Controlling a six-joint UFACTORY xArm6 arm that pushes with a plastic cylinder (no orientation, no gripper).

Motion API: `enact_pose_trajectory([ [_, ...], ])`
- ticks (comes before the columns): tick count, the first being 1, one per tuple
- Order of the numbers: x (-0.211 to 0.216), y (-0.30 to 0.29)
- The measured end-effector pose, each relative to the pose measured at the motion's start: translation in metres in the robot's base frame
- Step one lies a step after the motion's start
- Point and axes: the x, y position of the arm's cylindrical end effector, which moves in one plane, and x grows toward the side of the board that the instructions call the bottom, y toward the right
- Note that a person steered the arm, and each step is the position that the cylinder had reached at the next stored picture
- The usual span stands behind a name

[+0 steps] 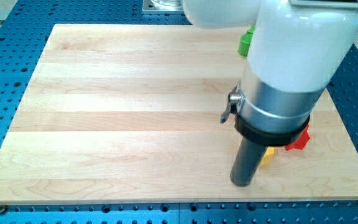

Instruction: Place arm right to blue cube

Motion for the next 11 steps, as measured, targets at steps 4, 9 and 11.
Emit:
enact_pose_trajectory([
  [4,0.027,0.014],
  [9,-0.217,0.215],
  [11,-0.291,0.174],
])
